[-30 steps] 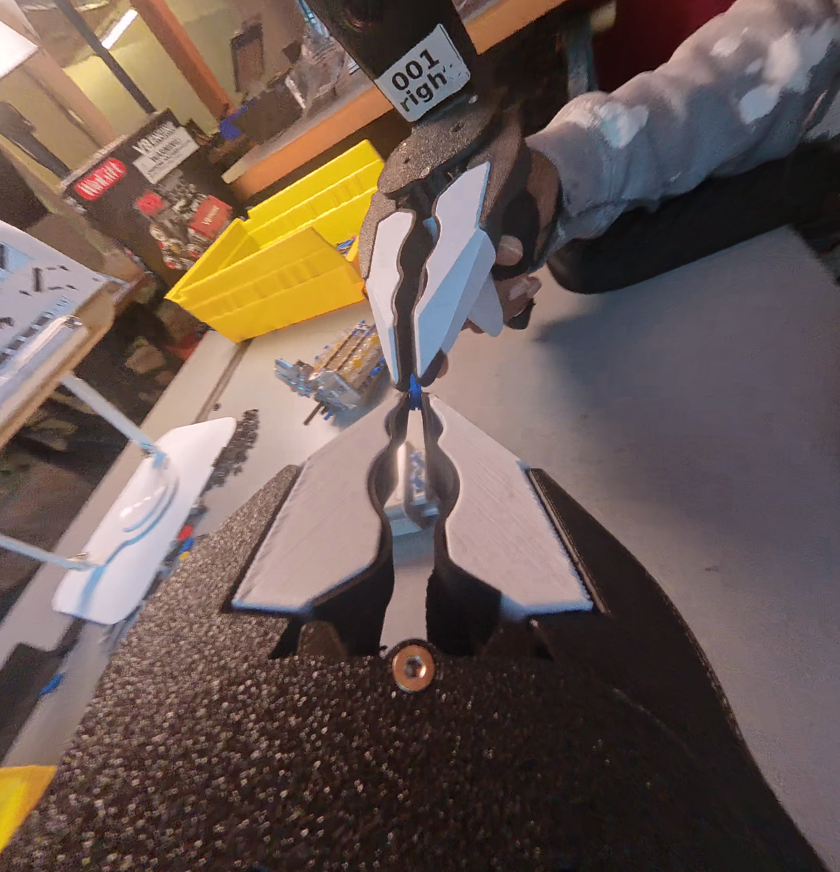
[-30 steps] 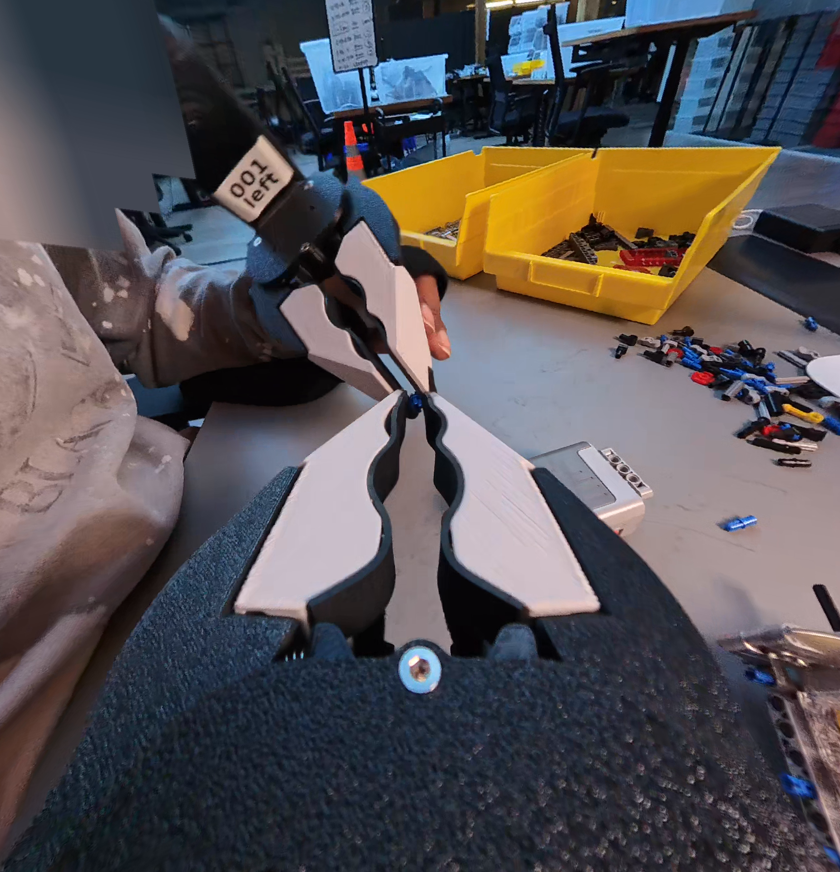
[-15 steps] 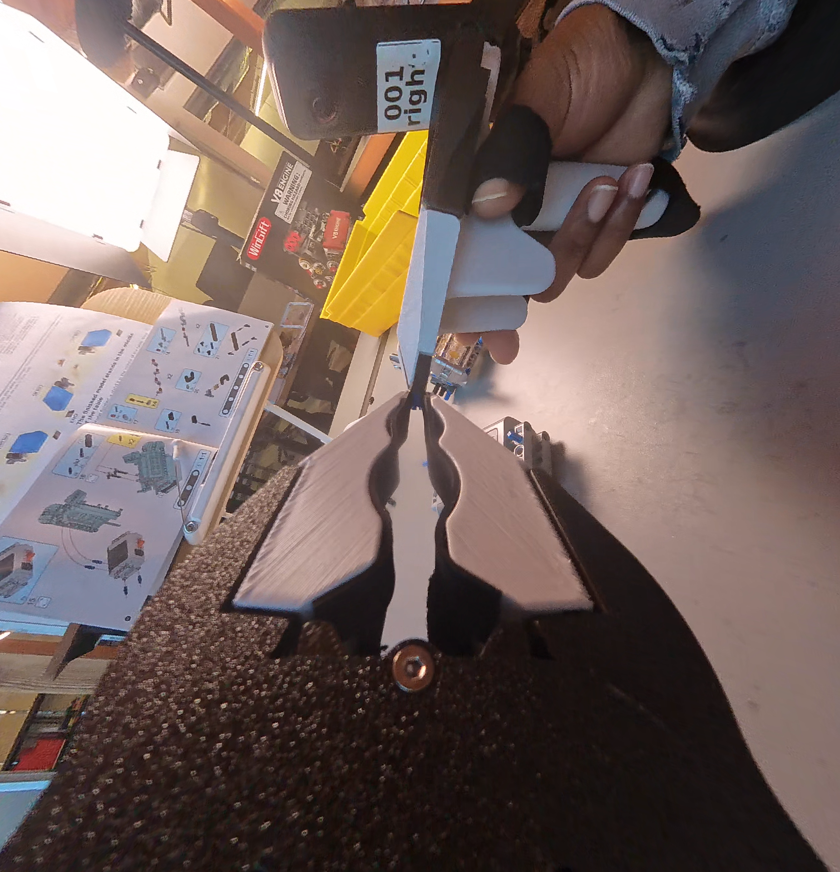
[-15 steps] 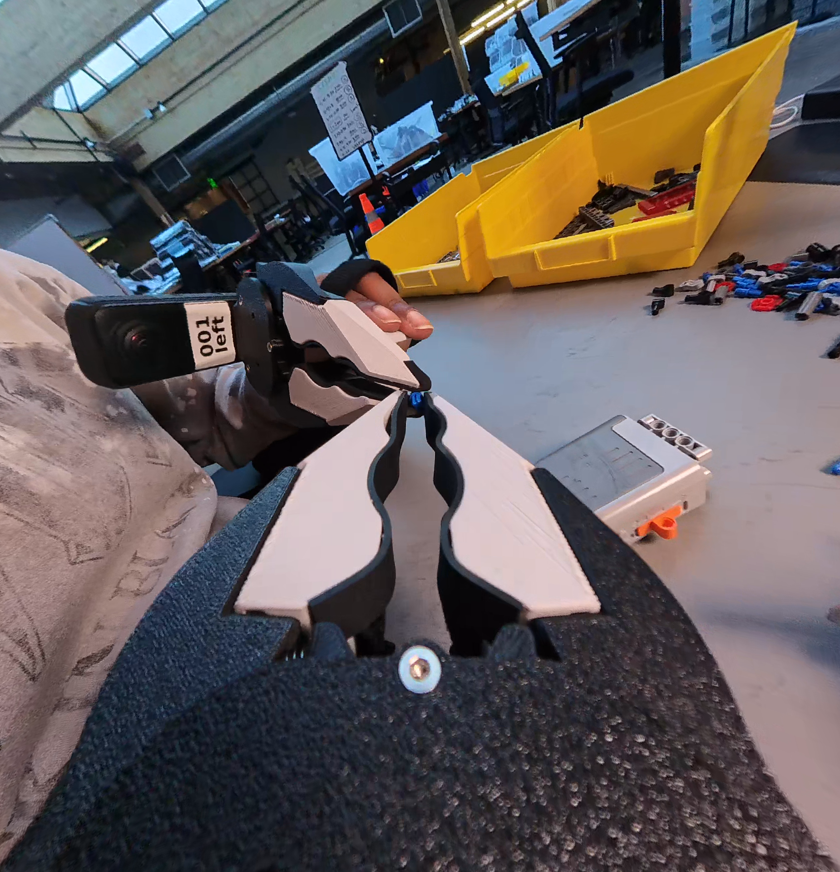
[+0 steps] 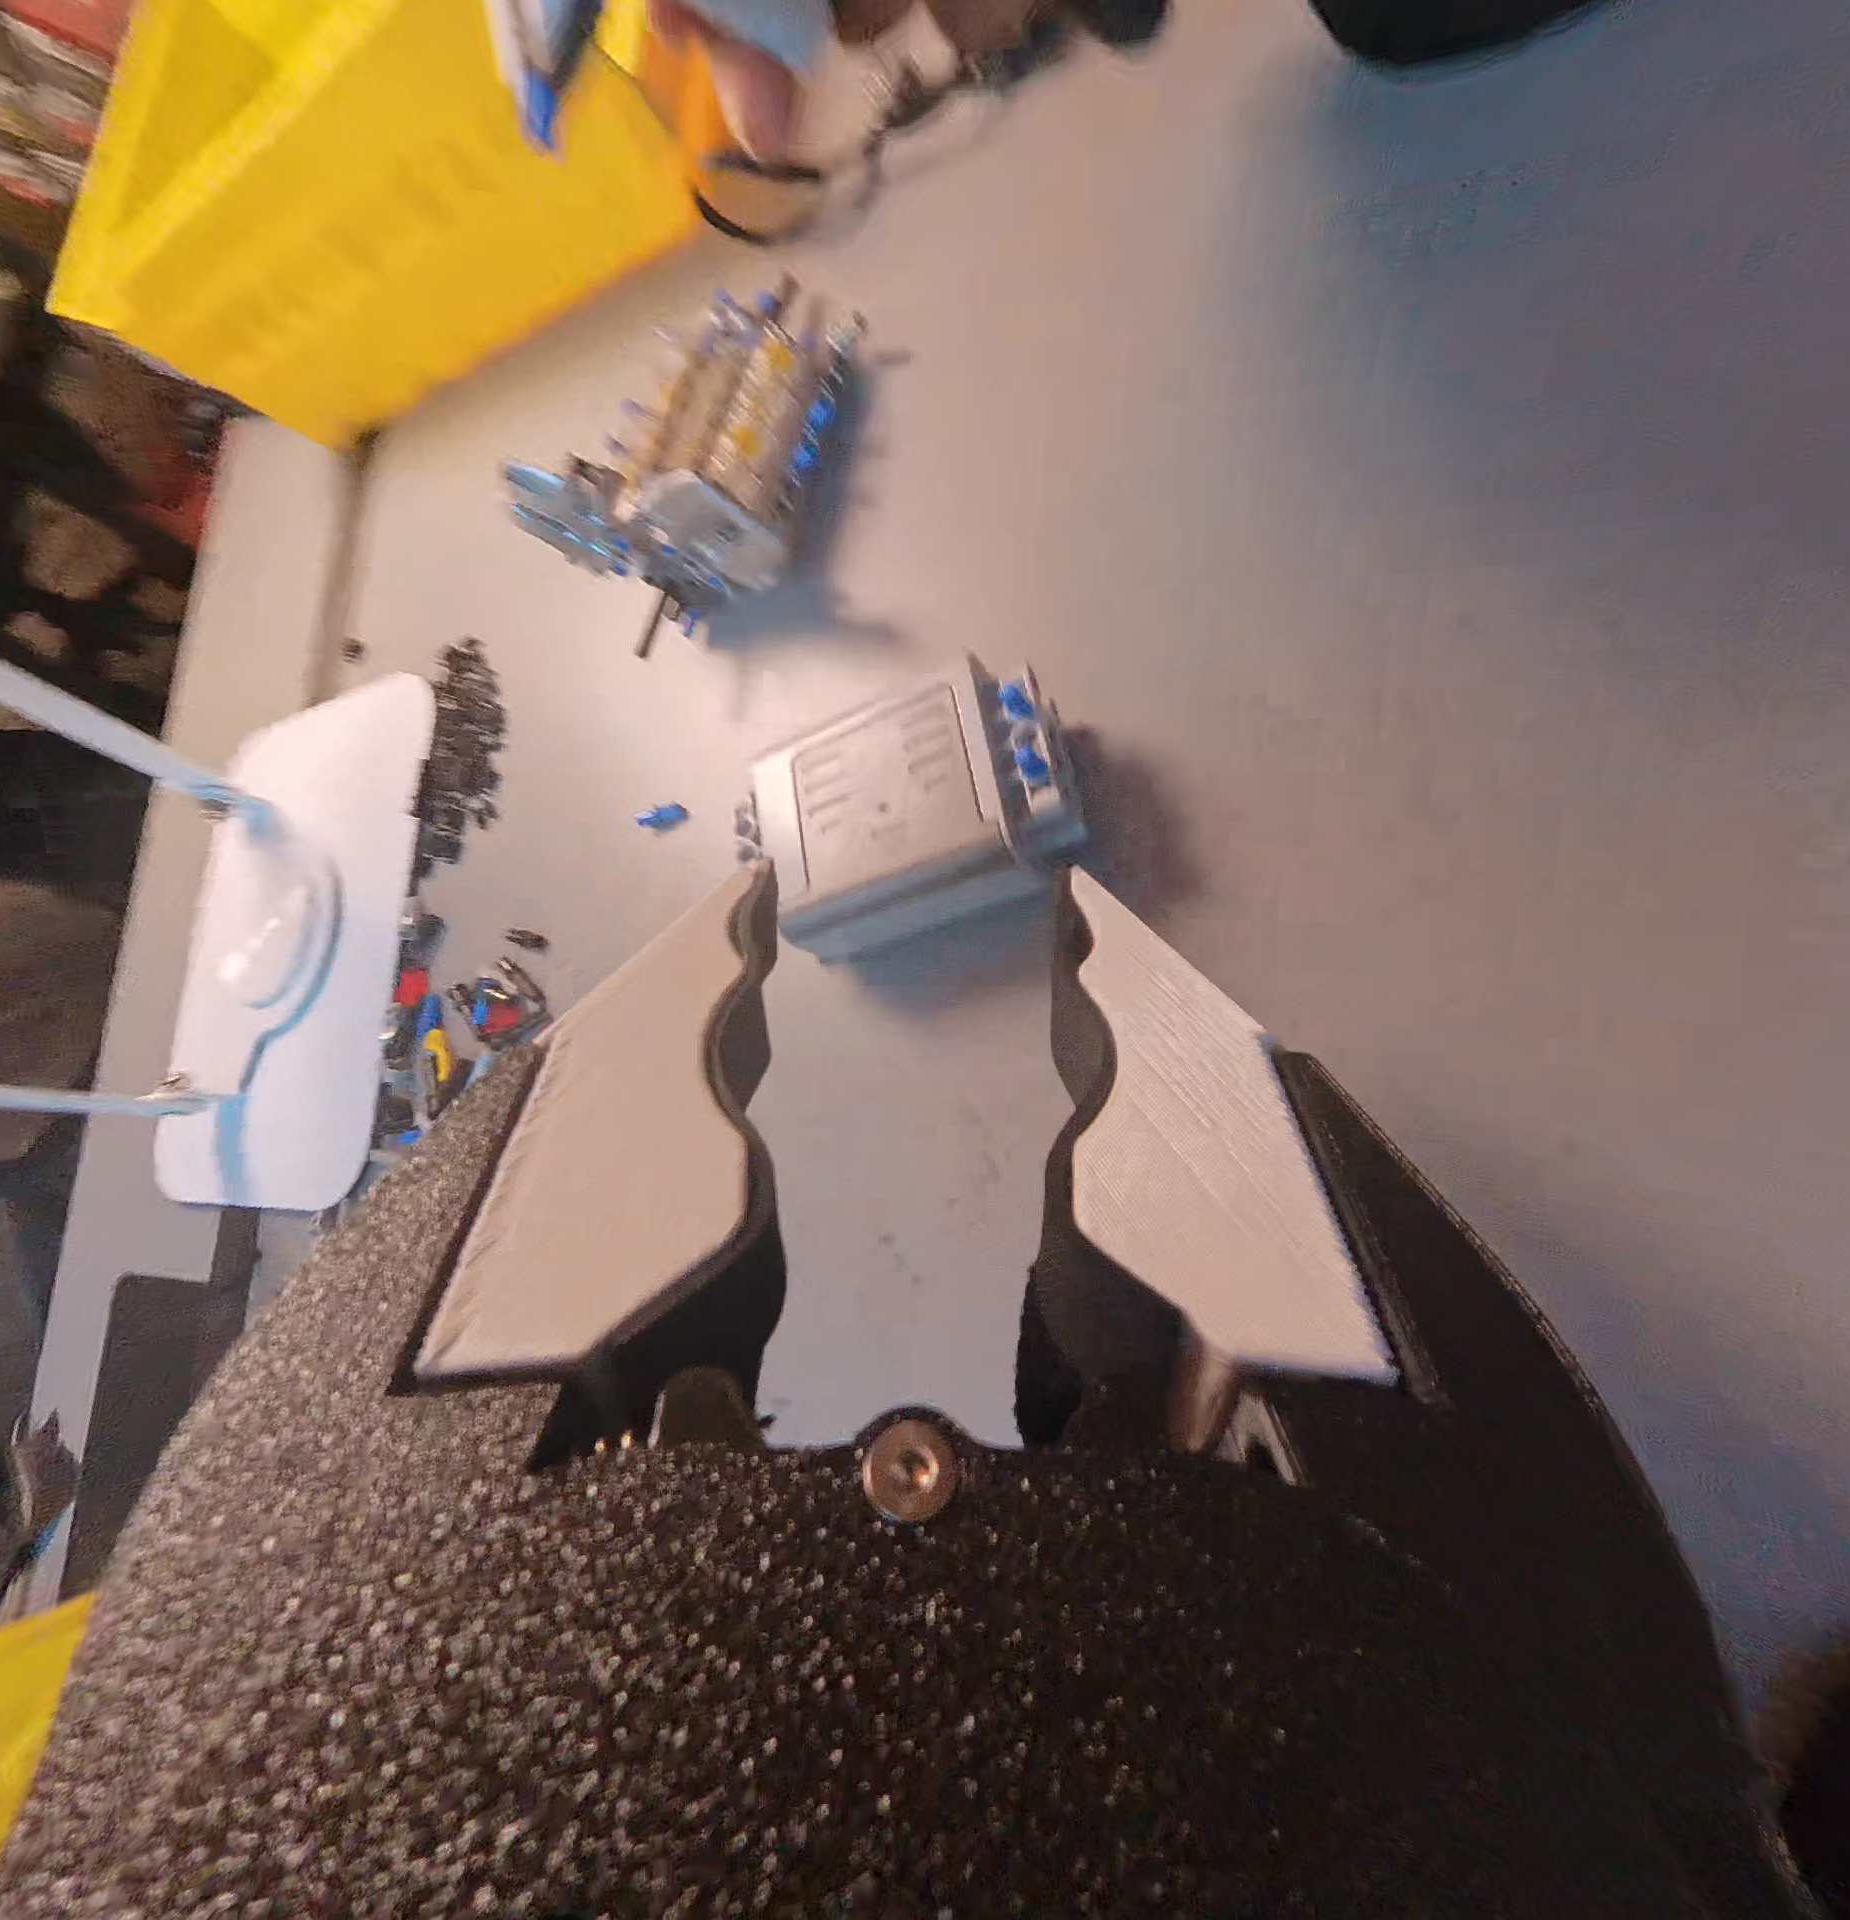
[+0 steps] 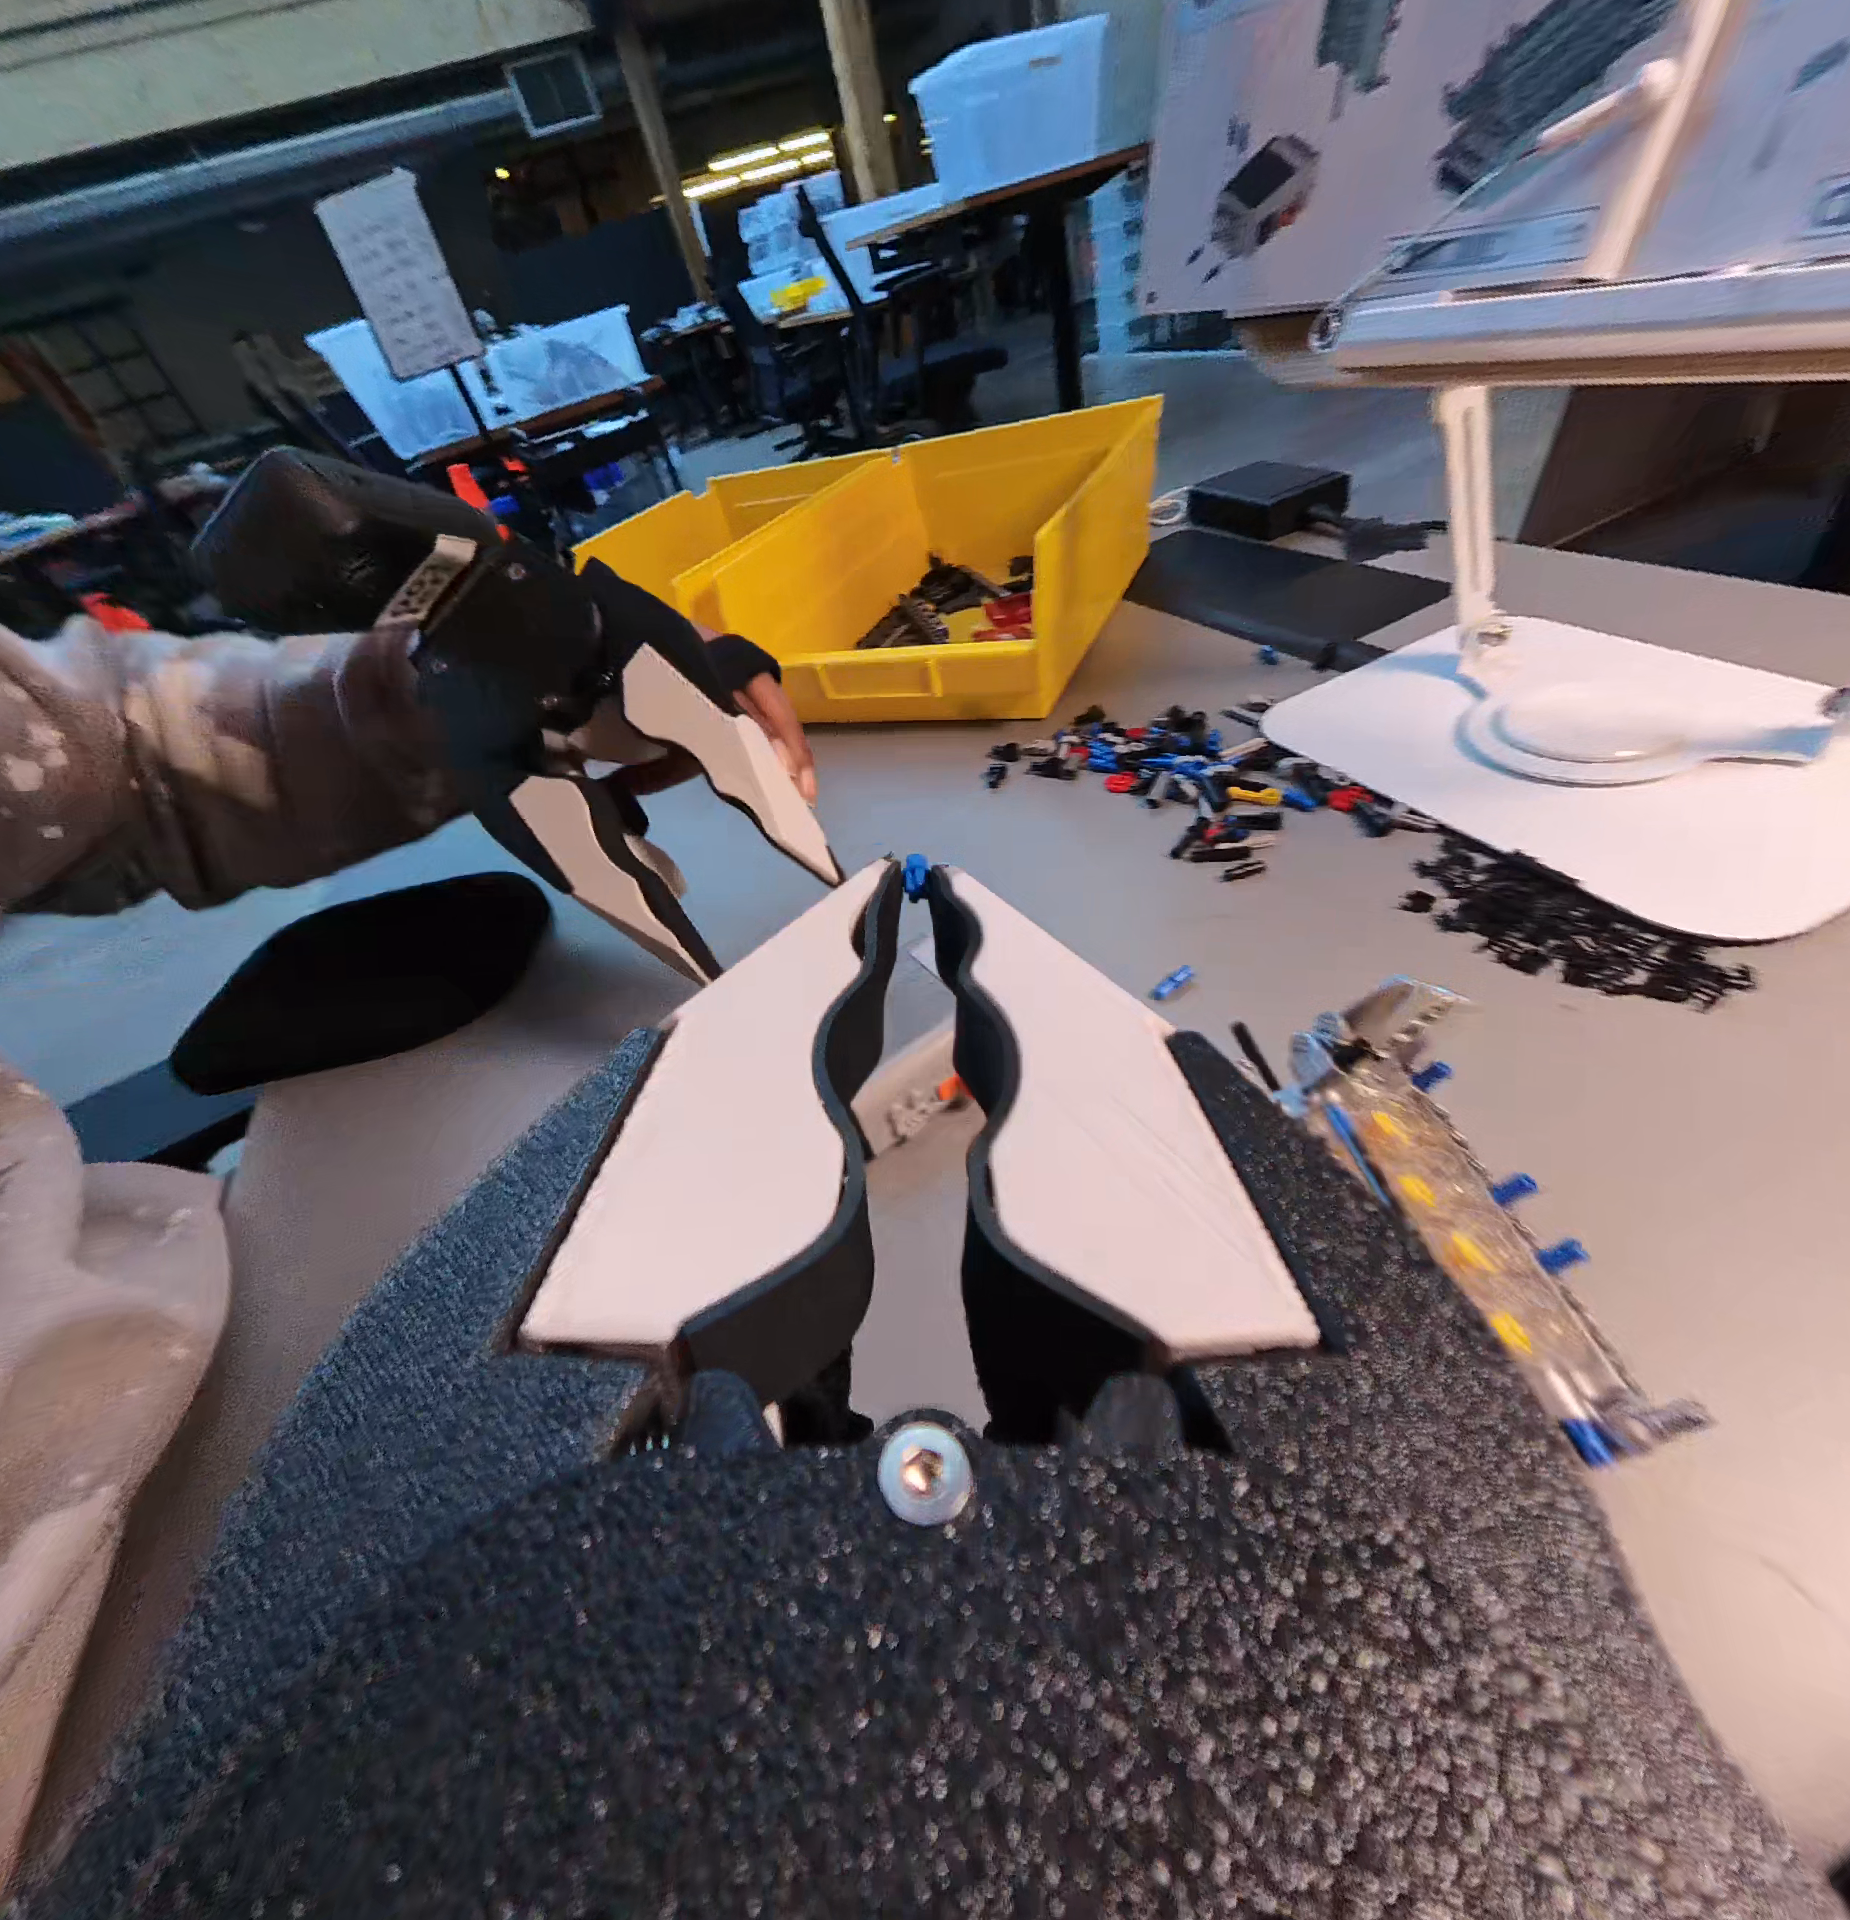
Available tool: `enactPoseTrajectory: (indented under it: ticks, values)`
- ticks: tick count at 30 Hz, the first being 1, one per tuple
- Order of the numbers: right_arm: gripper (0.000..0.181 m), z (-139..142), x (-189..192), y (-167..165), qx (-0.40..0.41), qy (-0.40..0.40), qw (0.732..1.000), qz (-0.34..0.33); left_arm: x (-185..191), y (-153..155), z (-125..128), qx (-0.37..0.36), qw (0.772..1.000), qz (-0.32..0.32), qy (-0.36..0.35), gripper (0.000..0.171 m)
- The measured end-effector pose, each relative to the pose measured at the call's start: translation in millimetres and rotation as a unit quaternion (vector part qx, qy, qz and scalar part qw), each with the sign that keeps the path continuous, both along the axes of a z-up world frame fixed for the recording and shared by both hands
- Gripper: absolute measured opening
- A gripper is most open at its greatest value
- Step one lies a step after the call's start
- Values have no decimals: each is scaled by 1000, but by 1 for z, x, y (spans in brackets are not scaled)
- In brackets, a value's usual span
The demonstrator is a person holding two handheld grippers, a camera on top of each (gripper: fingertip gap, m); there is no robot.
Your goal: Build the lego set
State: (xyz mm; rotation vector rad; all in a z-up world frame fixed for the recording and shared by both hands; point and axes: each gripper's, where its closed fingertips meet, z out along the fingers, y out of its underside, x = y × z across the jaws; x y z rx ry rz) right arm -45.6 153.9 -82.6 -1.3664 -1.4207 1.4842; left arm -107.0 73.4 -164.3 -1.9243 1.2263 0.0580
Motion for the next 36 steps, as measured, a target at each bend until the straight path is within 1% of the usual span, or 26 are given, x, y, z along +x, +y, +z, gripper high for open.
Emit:
enactPoseTrajectory:
  ticks: [2, 3, 4, 6, 8, 11, 13, 14, 15, 16, 17, 18, 20, 21, 23, 24, 25, 26, 27, 28, 29, 30, 31, 32, 34, 36]
  values:
    - [5, -5, 5, 11, 4, -6, 1000, -19, -5, 3, -10, -56, 996, -56, 42, 51]
    - [5, -7, 5, 13, 6, -10, 1000, -25, -8, 7, -13, -78, 991, -84, 74, 52]
    - [5, -9, 5, 14, 9, -13, 1000, -26, -11, 11, -14, -95, 982, -113, 115, 54]
    - [5, -10, 4, 14, 9, -12, 1000, -25, -10, 22, -13, -127, 959, -174, 187, 60]
    - [5, -11, 5, 18, 11, -14, 999, -30, 0, 31, -14, -150, 927, -239, 248, 65]
    - [5, -14, 9, 32, 16, -20, 998, -51, 12, 33, -27, -168, 860, -336, 346, 75]
    - [5, -16, 16, 44, 17, -23, 997, -66, 11, 31, -38, -183, 818, -379, 393, 80]
    - [5, -17, 18, 49, 16, -23, 997, -72, 9, 29, -44, -197, 803, -390, 404, 83]
    - [5, -17, 19, 53, 14, -22, 997, -76, 7, 28, -51, -207, 797, -395, 407, 83]
    - [5, -17, 21, 55, 10, -20, 997, -78, 7, 29, -55, -216, 795, -396, 406, 85]
    - [5, -16, 21, 57, 8, -18, 997, -79, 8, 29, -55, -225, 797, -393, 400, 80]
    - [5, -16, 21, 57, 6, -16, 997, -78, 10, 32, -54, -229, 806, -382, 389, 67]
    - [5, -16, 20, 56, 6, -12, 997, -75, 11, 30, -53, -246, 840, -349, 334, 65]
    - [5, -16, 19, 54, 6, -11, 997, -71, 12, 27, -51, -255, 863, -325, 291, 64]
    - [5, -16, 19, 49, 10, -8, 998, -64, 18, 27, -43, -252, 916, -258, 178, 63]
    - [5, -16, 19, 47, 14, -6, 998, -61, 25, 29, -34, -241, 941, -217, 100, 62]
    - [5, -15, 19, 45, 16, -4, 998, -57, 33, 32, -22, -225, 959, -175, 7, 62]
    - [5, -13, 20, 43, 16, -1, 998, -53, 41, 35, -8, -199, 966, -134, -91, 62]
    - [5, -12, 20, 41, 14, 0, 999, -49, 46, 38, 6, -169, 964, -94, -183, 62]
    - [5, -12, 19, 40, 10, 0, 999, -45, 48, 39, 16, -143, 953, -58, -261, 62]
    - [5, -13, 18, 39, 6, -1, 999, -41, 48, 39, 20, -123, 940, -27, -318, 61]
    - [5, -15, 16, 37, 2, -3, 999, -37, 47, 36, 19, -108, 930, -1, -351, 60]
    - [5, -18, 15, 35, -1, -7, 999, -33, 46, 32, 12, -100, 928, 19, -359, 60]
    - [5, -21, 13, 33, -3, -11, 999, -30, 45, 26, 4, -97, 934, 32, -344, 60]
    - [5, -25, 10, 28, -1, -18, 999, -27, 45, 18, 0, -74, 950, 37, -301, 60]
    - [5, -27, 8, 22, 1, -22, 1000, -21, 46, 10, -1, -82, 949, 36, -301, 60]
